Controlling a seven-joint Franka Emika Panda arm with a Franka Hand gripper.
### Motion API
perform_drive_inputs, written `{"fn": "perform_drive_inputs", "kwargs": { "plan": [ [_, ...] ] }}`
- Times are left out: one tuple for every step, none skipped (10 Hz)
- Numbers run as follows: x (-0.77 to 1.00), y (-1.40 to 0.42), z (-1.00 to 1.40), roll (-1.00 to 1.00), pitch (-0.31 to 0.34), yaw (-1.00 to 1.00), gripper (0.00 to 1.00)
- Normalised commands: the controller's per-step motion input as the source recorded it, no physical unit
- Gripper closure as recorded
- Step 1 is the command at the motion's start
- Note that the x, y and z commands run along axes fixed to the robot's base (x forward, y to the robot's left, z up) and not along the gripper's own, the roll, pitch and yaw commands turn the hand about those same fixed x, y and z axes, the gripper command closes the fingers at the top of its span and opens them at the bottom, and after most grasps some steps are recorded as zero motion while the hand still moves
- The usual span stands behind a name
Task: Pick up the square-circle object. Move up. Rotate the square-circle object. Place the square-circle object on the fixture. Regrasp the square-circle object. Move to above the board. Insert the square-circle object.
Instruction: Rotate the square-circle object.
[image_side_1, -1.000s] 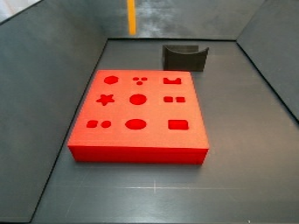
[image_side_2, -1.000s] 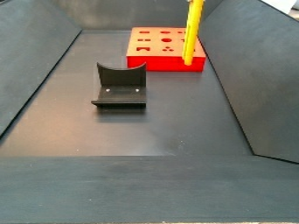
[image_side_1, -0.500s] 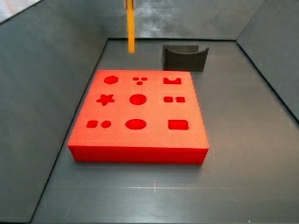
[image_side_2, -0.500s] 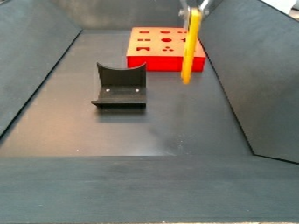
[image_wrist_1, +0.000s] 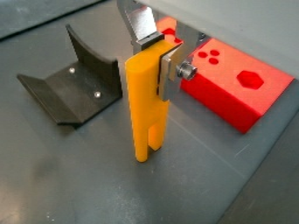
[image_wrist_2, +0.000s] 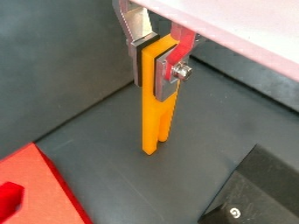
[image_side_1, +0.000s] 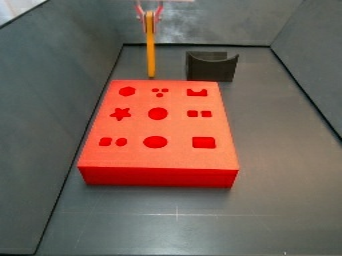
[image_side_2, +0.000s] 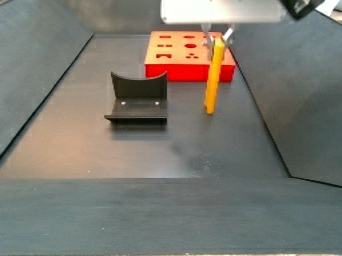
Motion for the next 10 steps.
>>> {"fn": "perform_drive_inputs", "kwargs": {
  "plan": [
    [0.02,0.01,-0.22,-0.23,-0.057,-0.04,1.0],
    [0.0,0.01,-0.2,-0.23,-0.047,-0.05,1.0],
    [-0.01,0.01,-0.2,-0.23,-0.044,-0.04,1.0],
    [-0.01,0.01,-0.2,-0.23,-0.044,-0.04,1.0],
    [0.0,0.01,-0.2,-0.23,-0.046,-0.04,1.0],
    [0.0,0.01,-0.2,-0.23,-0.046,-0.04,1.0],
    [0.0,0.01,-0.2,-0.23,-0.046,-0.04,1.0],
    [0.0,0.01,-0.2,-0.23,-0.046,-0.04,1.0],
    [0.0,0.01,-0.2,-0.23,-0.046,-0.04,1.0],
    [0.0,0.0,0.0,-0.03,-0.046,-0.04,0.0]
  ]
}}
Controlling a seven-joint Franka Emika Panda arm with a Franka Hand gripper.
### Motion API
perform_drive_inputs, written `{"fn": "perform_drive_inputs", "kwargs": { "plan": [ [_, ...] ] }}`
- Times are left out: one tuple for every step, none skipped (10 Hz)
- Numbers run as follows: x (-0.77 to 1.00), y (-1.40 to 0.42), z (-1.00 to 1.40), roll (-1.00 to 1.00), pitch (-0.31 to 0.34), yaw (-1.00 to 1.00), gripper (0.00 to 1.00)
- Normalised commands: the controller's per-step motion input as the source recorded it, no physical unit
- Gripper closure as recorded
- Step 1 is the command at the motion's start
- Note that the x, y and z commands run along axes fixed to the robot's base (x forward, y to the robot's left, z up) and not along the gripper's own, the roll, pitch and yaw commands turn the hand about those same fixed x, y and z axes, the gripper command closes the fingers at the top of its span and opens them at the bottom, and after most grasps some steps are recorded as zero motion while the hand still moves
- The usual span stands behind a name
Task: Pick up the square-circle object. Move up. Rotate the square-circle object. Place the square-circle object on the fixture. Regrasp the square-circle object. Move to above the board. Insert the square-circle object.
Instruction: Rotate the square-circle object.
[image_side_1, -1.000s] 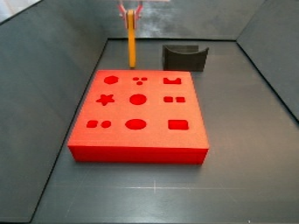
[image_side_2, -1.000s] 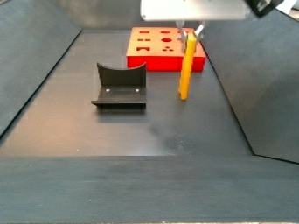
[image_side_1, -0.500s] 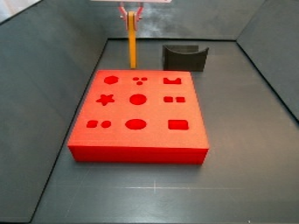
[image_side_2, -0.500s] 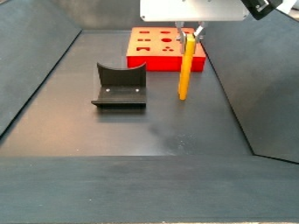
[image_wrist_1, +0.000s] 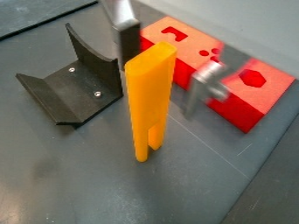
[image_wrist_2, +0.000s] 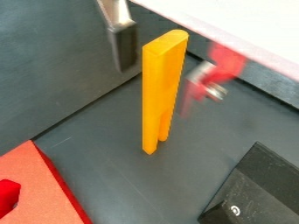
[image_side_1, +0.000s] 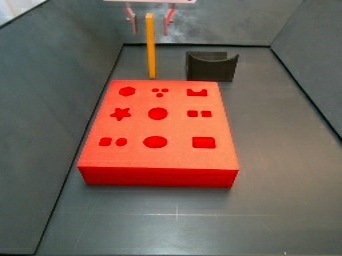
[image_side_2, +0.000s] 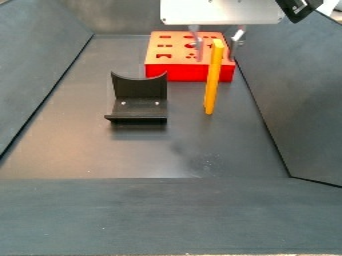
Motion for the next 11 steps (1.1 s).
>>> {"fn": "perform_drive_inputs", "kwargs": {
  "plan": [
    [0.0,0.0,1.0,-0.03,-0.045,-0.04,0.0],
    [0.0,0.0,1.0,-0.03,-0.041,-0.04,0.0],
    [-0.04,0.01,0.94,-0.03,0.018,-0.04,0.0],
    [-0.03,0.01,0.83,-0.02,0.028,-0.04,0.0],
    [-0.02,0.02,0.6,-0.01,0.048,-0.03,0.0],
    [-0.01,0.02,0.48,-0.01,0.058,-0.03,0.0],
    [0.01,0.02,0.17,0.0,0.088,-0.03,0.0],
    [0.0,0.08,0.0,0.0,0.008,1.0,0.0],
    [0.03,0.07,-0.08,0.0,0.007,1.0,0.0],
    [0.03,0.04,-0.05,0.0,0.007,1.0,0.0],
    [0.03,0.02,-0.03,0.0,0.007,1.0,0.0]
  ]
}}
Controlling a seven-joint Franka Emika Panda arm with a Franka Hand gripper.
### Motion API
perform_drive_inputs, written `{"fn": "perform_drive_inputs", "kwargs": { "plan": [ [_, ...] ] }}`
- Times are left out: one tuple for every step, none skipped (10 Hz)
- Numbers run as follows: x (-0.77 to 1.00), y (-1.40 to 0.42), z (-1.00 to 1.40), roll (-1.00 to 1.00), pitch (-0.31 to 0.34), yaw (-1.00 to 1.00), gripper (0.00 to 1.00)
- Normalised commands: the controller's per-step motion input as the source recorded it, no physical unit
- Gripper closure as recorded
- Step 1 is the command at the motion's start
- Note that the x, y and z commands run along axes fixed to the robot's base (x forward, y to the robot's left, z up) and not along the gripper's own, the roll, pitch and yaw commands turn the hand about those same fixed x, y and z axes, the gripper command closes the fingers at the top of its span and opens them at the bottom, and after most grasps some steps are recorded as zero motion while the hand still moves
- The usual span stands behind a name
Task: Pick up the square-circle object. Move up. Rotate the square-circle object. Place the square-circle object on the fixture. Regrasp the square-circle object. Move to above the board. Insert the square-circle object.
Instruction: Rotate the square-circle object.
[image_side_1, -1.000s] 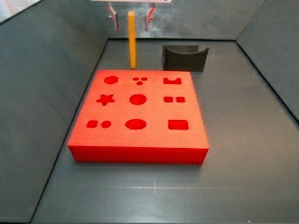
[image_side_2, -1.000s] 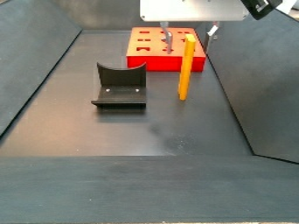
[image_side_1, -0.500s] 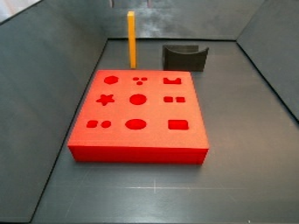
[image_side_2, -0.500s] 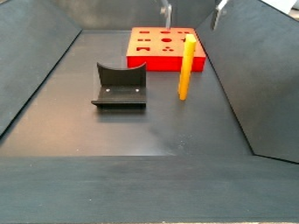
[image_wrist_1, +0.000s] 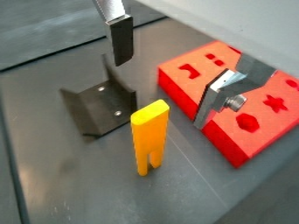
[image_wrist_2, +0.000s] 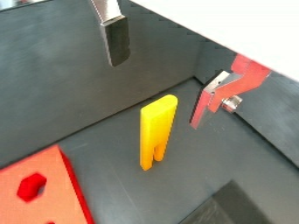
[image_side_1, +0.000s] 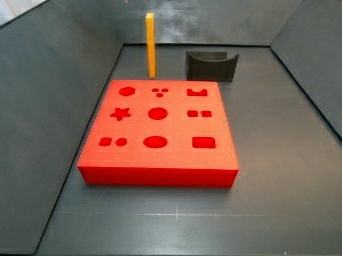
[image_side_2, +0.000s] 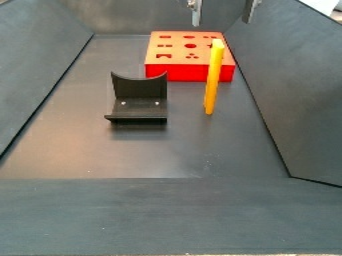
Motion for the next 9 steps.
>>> {"fn": "perform_drive_inputs", "kwargs": {
  "plan": [
    [0.03,0.02,-0.03,0.0,0.007,1.0,0.0],
    [0.03,0.01,-0.03,0.0,0.007,1.0,0.0],
    [0.03,0.01,-0.03,0.0,0.007,1.0,0.0],
    [0.03,0.01,-0.03,0.0,0.007,1.0,0.0],
    [0.03,0.01,-0.03,0.0,0.007,1.0,0.0],
    [0.03,0.0,-0.03,0.0,0.007,1.0,0.0],
    [0.03,0.0,-0.03,0.0,0.008,1.0,0.0],
    [0.03,0.0,-0.03,0.0,0.008,1.0,0.0],
    [0.03,0.0,-0.03,0.0,0.008,1.0,0.0]
  ]
}}
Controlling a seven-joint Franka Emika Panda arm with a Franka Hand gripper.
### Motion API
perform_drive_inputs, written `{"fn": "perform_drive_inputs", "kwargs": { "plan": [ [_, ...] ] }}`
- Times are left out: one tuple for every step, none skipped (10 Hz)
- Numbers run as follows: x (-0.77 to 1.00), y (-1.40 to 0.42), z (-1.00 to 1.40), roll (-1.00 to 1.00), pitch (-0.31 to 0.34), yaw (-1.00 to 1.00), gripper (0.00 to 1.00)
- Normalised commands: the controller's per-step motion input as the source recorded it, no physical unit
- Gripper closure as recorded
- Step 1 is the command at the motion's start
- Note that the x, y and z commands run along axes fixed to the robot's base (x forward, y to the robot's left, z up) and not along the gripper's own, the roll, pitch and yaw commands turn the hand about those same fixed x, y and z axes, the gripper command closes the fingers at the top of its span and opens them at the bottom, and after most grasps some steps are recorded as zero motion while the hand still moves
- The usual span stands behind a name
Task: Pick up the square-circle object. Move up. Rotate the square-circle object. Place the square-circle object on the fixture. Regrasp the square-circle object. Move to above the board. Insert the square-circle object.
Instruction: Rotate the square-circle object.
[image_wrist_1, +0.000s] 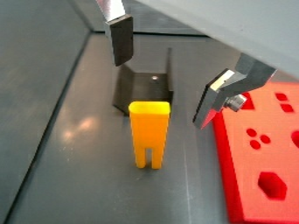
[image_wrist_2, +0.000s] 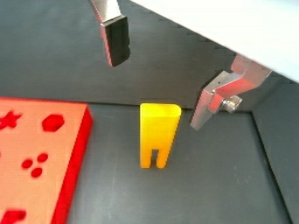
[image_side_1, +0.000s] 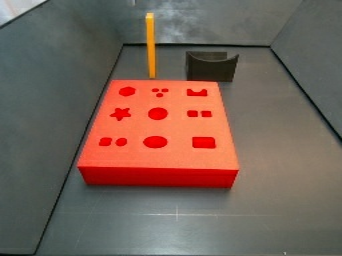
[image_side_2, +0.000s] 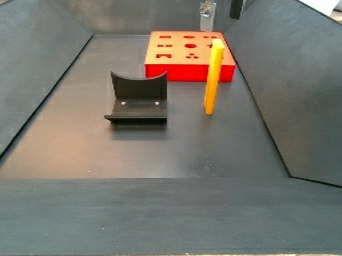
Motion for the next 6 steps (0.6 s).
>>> {"fn": "perform_drive_inputs", "kwargs": {
  "plan": [
    [0.03,0.0,-0.03,0.0,0.008,1.0,0.0],
    [0.03,0.0,-0.03,0.0,0.009,1.0,0.0],
    [0.03,0.0,-0.03,0.0,0.009,1.0,0.0],
    [0.03,0.0,-0.03,0.0,0.009,1.0,0.0],
    [0.03,0.0,-0.03,0.0,0.009,1.0,0.0],
    [0.03,0.0,-0.03,0.0,0.01,1.0,0.0]
  ]
}}
